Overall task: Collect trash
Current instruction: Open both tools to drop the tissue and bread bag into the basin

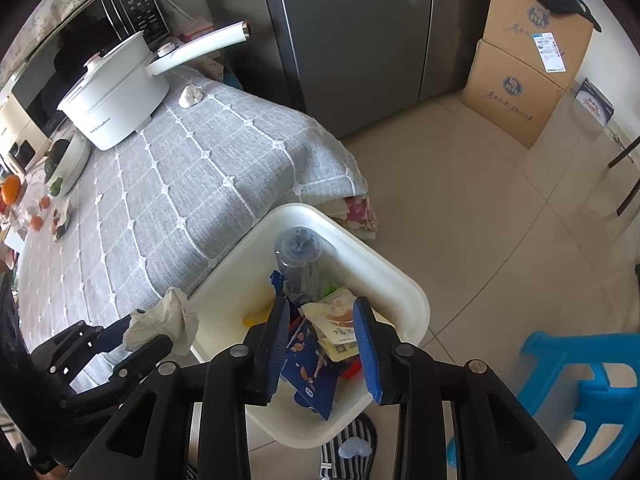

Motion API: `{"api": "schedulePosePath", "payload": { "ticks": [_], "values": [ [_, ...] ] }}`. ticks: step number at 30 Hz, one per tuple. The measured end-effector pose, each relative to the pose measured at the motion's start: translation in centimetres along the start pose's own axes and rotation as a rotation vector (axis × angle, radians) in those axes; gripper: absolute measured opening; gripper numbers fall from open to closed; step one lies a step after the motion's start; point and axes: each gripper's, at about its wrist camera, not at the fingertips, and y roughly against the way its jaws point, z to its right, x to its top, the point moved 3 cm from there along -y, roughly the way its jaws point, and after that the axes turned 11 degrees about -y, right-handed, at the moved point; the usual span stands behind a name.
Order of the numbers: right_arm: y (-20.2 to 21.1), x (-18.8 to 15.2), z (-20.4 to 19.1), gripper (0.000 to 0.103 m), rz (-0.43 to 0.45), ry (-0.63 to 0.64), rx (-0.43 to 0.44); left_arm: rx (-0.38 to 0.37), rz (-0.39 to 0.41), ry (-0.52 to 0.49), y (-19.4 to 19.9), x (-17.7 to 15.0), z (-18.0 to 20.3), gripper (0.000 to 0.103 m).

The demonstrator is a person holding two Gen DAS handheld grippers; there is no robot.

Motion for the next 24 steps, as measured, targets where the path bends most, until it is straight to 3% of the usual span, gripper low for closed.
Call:
{"api": "schedulePosePath", "payload": {
  "ticks": [2,5,11,14,24],
  "values": [
    [0.1,0.0,0.2,0.040,0.002,-0.002,-0.002,0.018,0.002,0.001,0.1,0.1,0.0,0.060],
    [0.2,0.0,0.6,0.046,0.007,-0.010,0.002,0.051,0.008,0.017,0.4,0.1,-0.3,0.078],
    [0.2,0.0,0.5,0.048,0.012,-0.015,-0.001,0.087,0.004,0.063,1.2,-0.3,-1.7,0.083],
    [0.2,0.0,0.3,0.058,0.018,-0.008,0.000,0.105,0.005,0.095,1.7,-0.7,-2.8,0.084],
    [-0.9,-0.3,-2.8,0.063,0.021,0.030,0.002,0.184,-0.003,0.180,4.1,-3.1,-6.8,0.090]
  ]
}}
